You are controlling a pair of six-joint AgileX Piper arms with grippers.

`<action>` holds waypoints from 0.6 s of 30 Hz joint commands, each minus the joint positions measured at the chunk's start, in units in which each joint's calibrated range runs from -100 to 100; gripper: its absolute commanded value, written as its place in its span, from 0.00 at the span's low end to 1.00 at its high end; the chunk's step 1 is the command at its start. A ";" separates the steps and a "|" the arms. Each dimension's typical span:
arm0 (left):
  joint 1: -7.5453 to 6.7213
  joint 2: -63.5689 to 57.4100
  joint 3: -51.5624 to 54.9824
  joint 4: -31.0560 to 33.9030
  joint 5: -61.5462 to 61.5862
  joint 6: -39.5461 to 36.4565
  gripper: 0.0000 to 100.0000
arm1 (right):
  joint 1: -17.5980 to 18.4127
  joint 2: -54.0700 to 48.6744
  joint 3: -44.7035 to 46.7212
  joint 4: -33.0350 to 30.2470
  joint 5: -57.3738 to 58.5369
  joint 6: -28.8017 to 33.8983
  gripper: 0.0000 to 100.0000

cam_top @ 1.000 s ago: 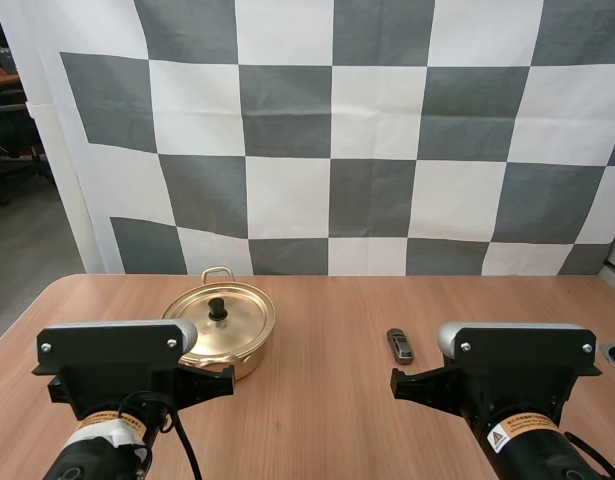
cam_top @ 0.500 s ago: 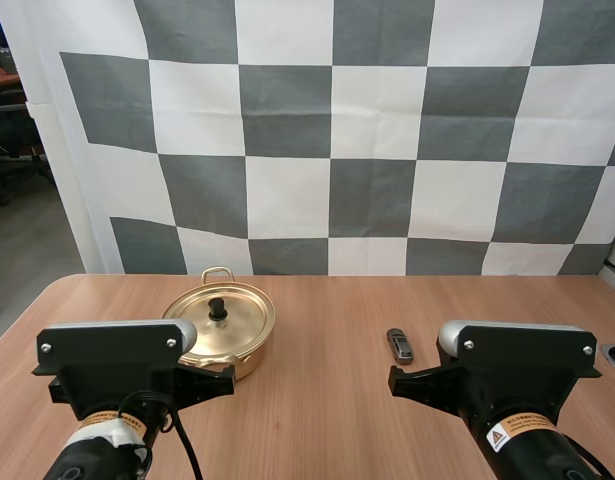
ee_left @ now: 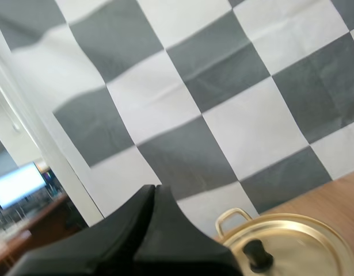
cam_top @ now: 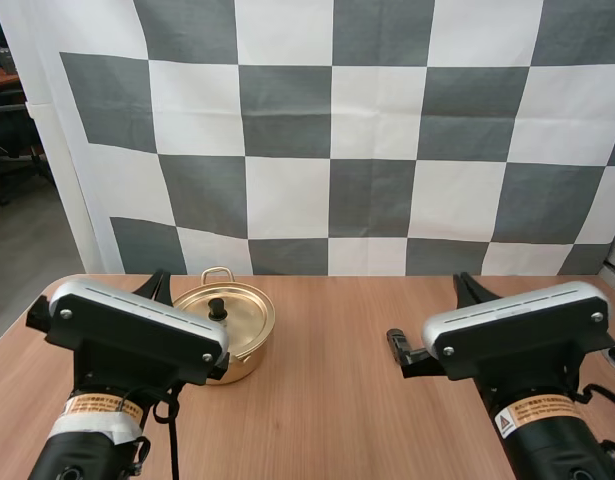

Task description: Open the pot, put the car inside, and close it

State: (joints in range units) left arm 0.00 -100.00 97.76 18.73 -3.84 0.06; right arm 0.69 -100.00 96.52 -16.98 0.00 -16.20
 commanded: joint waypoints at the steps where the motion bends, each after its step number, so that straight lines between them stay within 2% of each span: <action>1: 0.00 0.00 -9.26 0.08 -32.70 2.98 0.00 | 0.00 0.00 -10.88 -17.63 -29.35 2.02 0.00; 3: 0.00 0.00 -17.22 -4.11 -14.04 1.59 0.00 | 0.00 2.42 -20.03 -8.99 -14.24 3.57 0.00; 5: 0.00 1.47 -25.62 -8.70 2.16 0.53 0.00 | 0.00 7.07 -28.87 -3.53 0.00 3.57 0.00; 8: 0.00 7.11 -36.12 -13.66 16.82 0.43 0.00 | 0.00 17.22 -42.82 0.03 20.18 3.57 0.00; 14: 0.00 21.61 -56.87 -14.77 41.15 0.43 0.00 | 0.00 40.02 -72.36 5.19 58.77 2.24 0.00; 18: 0.00 33.49 -71.09 -15.68 69.04 -0.61 0.00 | 0.00 51.91 -84.20 8.19 80.03 -2.73 0.00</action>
State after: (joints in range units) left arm 0.00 -81.37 65.16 4.14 -2.01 0.37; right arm 0.69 -75.46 62.18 -14.95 1.65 -15.27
